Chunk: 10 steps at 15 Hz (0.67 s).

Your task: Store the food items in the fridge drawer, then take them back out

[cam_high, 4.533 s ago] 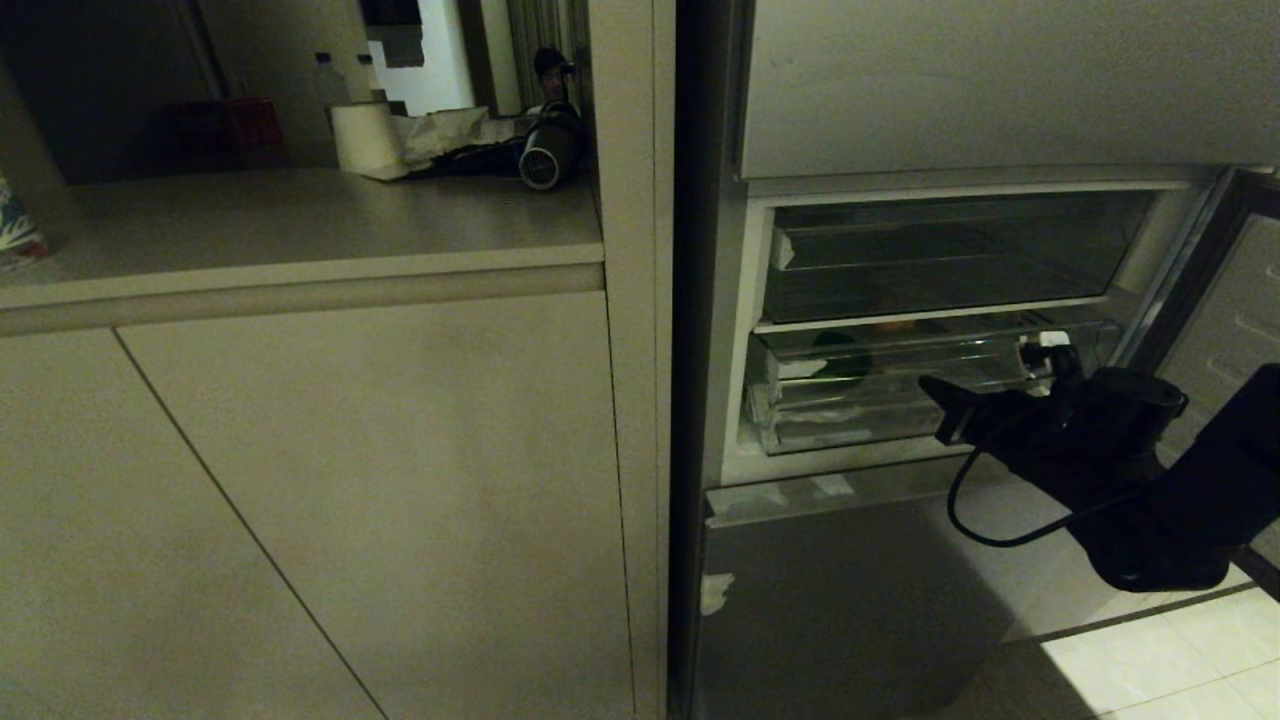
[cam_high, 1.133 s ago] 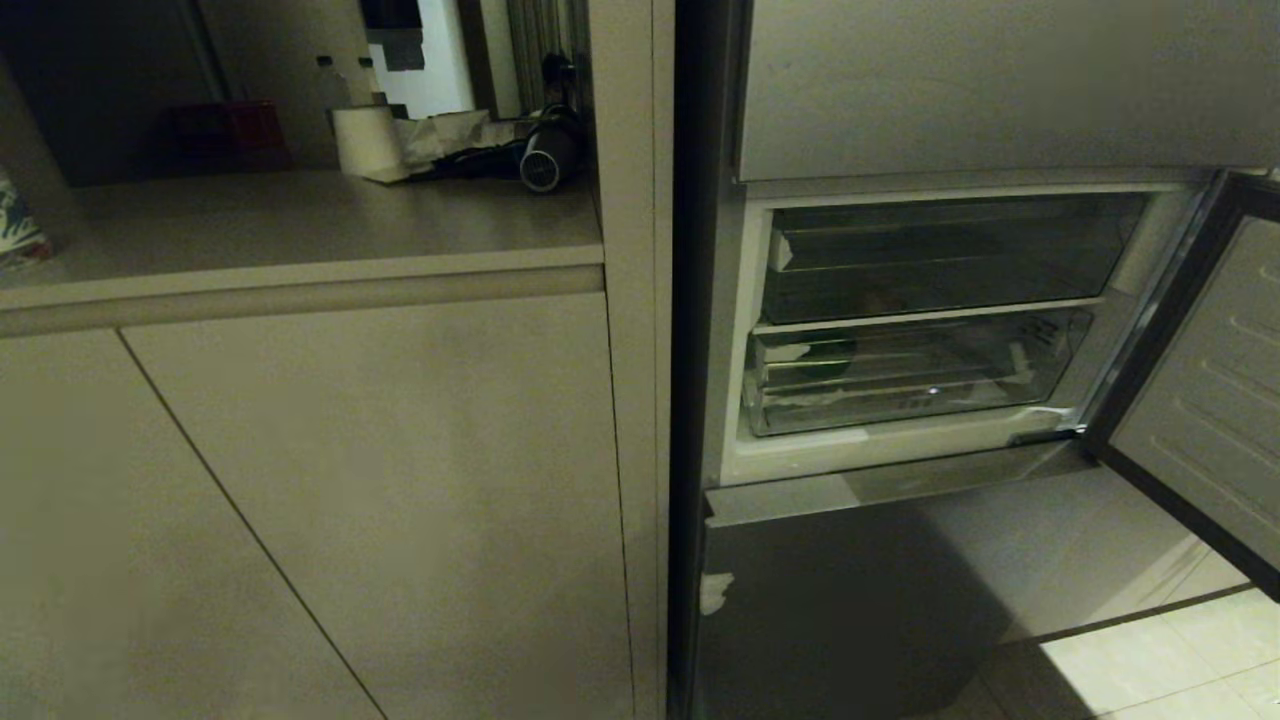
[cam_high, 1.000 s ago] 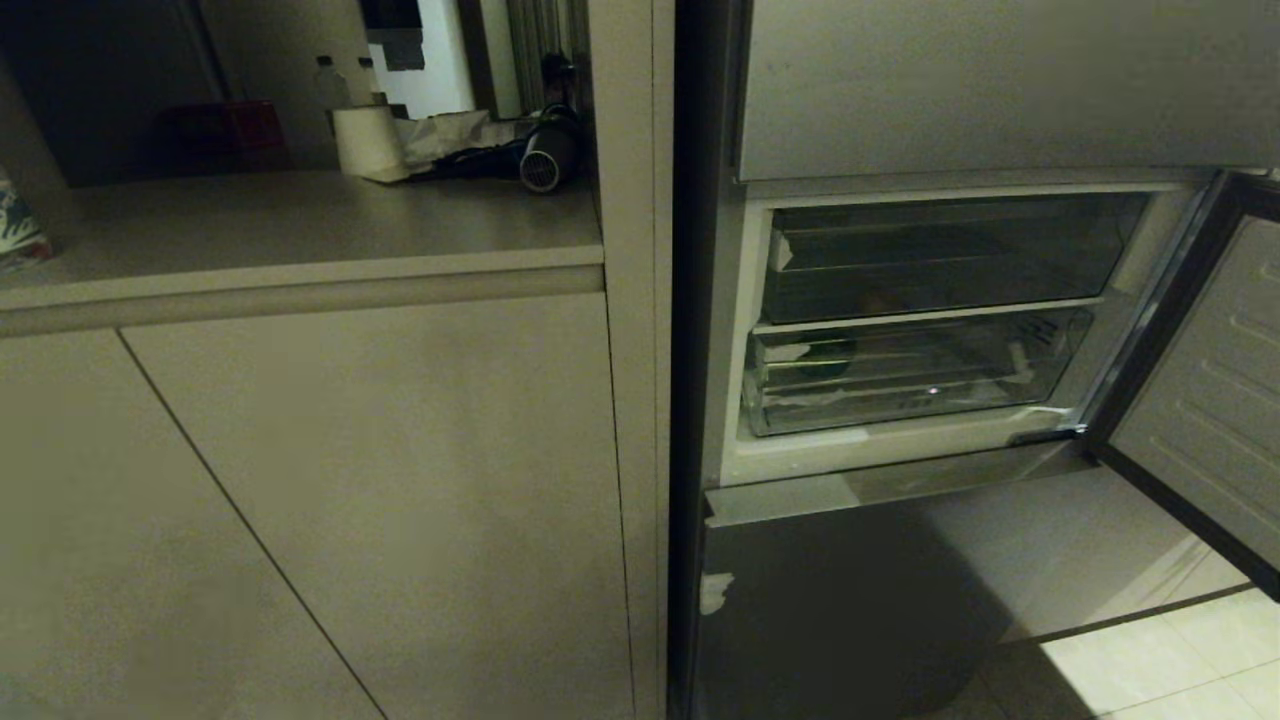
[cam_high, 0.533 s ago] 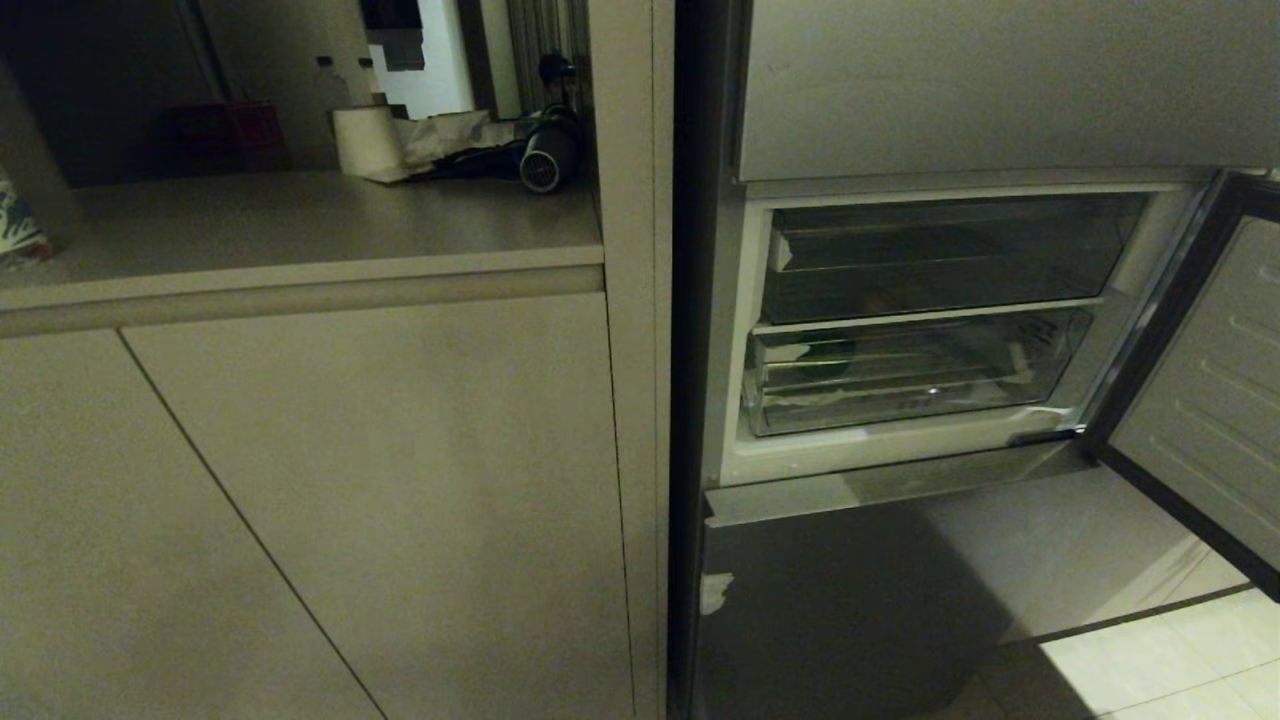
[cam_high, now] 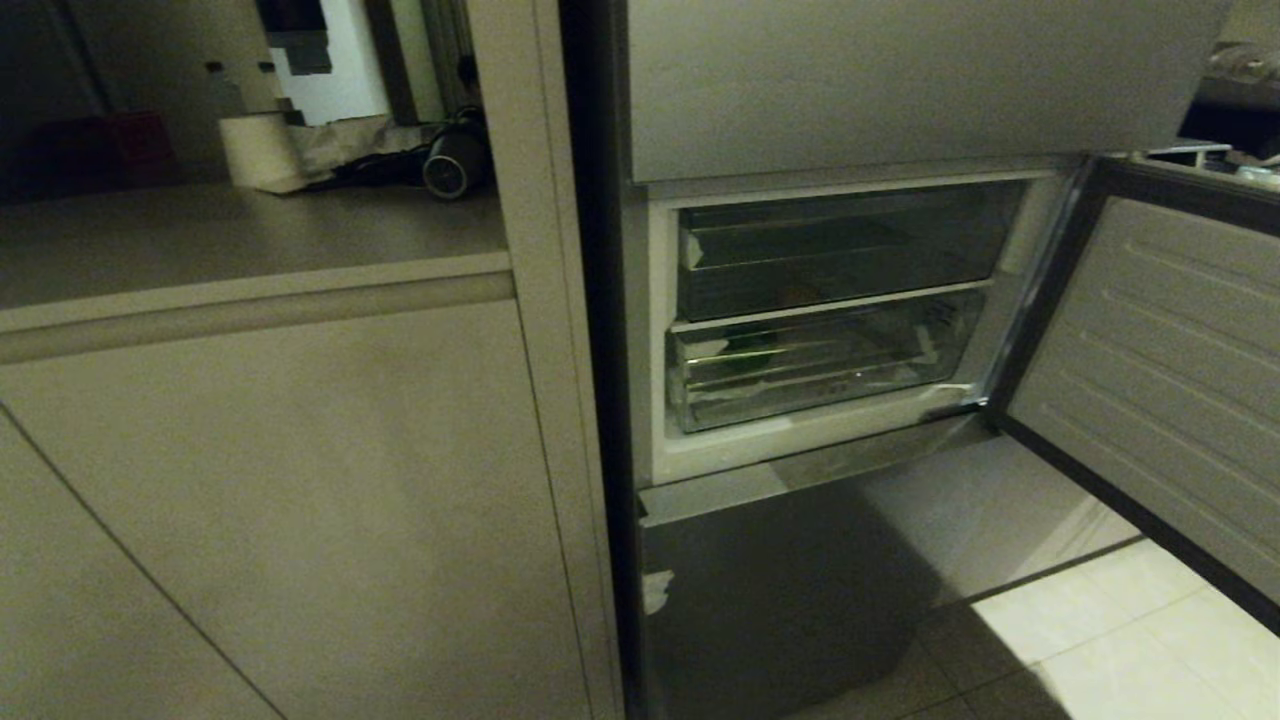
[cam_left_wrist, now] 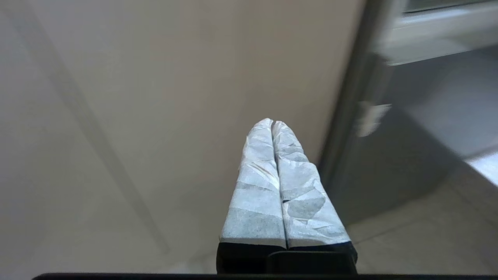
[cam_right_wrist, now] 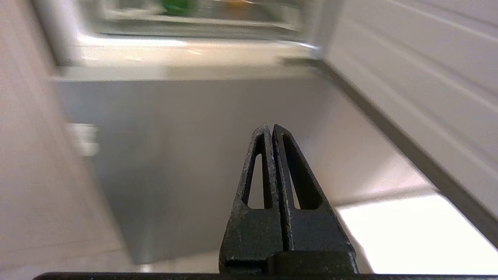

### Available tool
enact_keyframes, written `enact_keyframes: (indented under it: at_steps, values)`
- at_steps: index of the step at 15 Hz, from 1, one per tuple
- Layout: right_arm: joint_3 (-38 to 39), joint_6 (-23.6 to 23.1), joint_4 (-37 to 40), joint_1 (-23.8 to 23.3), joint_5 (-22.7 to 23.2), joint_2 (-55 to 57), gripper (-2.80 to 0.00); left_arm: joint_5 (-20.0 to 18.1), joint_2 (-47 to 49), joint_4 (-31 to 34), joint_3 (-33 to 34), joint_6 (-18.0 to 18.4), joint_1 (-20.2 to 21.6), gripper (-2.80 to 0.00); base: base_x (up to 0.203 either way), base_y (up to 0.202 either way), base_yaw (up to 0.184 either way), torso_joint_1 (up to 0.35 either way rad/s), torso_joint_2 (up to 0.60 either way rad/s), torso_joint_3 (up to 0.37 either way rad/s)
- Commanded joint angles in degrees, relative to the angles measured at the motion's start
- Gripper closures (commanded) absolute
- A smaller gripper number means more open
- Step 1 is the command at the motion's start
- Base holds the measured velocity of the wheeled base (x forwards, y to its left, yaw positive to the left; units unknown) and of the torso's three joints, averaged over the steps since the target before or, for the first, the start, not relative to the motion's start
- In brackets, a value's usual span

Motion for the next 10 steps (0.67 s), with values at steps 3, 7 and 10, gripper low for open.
enact_keyframes:
  at_steps: [3,7,10]
  values:
    - [1.8,0.0,-0.1,0.0,0.0,0.1,0.00,0.1,0.1,0.0,0.0,0.0,-0.1,0.00,0.000,0.009,-0.177,0.003,0.00,0.004]
    - [1.8,0.7,-0.2,0.0,0.2,0.1,0.00,0.0,0.1,0.0,0.0,0.0,-0.1,0.00,0.001,0.006,-0.172,0.001,0.00,0.002]
    - [1.8,3.3,-0.4,0.0,0.2,0.1,0.00,0.0,0.1,0.0,0.0,0.0,-0.1,0.00,0.000,0.002,-0.068,0.003,0.00,0.001]
